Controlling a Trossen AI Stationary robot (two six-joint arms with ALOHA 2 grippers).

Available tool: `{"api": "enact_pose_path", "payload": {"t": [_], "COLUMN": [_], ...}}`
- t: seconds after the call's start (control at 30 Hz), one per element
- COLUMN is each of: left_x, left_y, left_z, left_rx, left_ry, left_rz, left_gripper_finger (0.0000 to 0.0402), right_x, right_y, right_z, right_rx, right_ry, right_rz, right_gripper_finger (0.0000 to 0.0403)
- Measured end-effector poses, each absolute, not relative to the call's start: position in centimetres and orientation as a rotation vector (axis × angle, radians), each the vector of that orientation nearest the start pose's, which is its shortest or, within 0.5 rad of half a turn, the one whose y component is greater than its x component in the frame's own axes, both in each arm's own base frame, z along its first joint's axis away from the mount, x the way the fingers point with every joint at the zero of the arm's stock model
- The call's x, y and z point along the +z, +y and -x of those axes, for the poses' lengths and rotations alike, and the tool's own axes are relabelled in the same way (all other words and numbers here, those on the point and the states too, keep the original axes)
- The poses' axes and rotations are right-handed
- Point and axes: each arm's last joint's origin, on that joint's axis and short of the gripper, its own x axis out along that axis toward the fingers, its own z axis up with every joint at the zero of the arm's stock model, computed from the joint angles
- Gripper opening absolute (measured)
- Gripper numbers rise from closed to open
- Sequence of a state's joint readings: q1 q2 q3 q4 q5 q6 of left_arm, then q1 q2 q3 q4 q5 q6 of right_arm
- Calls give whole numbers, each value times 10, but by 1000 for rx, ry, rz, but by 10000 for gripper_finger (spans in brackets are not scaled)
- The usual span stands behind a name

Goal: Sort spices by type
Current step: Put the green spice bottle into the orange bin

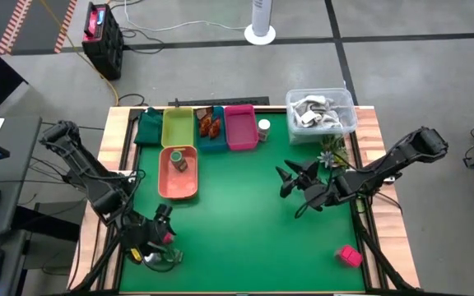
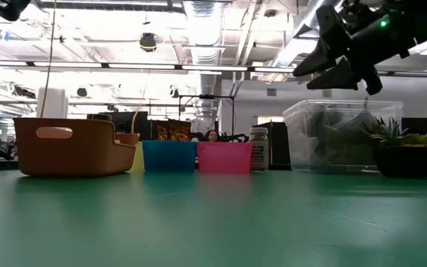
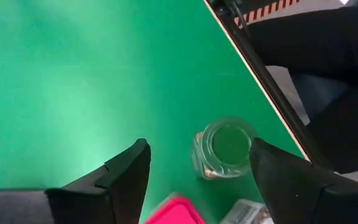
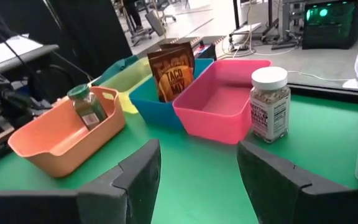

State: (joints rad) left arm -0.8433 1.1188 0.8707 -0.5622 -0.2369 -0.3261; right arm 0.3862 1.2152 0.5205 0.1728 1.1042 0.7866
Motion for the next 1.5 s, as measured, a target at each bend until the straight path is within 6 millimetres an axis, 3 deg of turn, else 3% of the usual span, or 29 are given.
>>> {"api": "enact_pose_path", "payload": {"t": [0.37, 0.53, 1.1, 1.5], "left_x": [254, 249, 230, 221], "left_y": [-177, -188, -196, -192], "left_z": [-162, -164, -168, -166], "left_rx": [-499, -534, -605, -581], "left_ry": [826, 805, 817, 849], "left_rz": [-162, -190, -397, -388], "left_gripper_finger": [338, 349, 342, 281], "right_x": [186, 181, 181, 181], "right_y": [60, 59, 56, 57], "right_z": [-228, -230, -230, -231], "right_rx": [-840, -854, -861, -859], "right_ry": [103, 117, 126, 126], "right_rz": [-351, -337, -323, -321], "right_gripper_finger": [240, 240, 240, 240]}}
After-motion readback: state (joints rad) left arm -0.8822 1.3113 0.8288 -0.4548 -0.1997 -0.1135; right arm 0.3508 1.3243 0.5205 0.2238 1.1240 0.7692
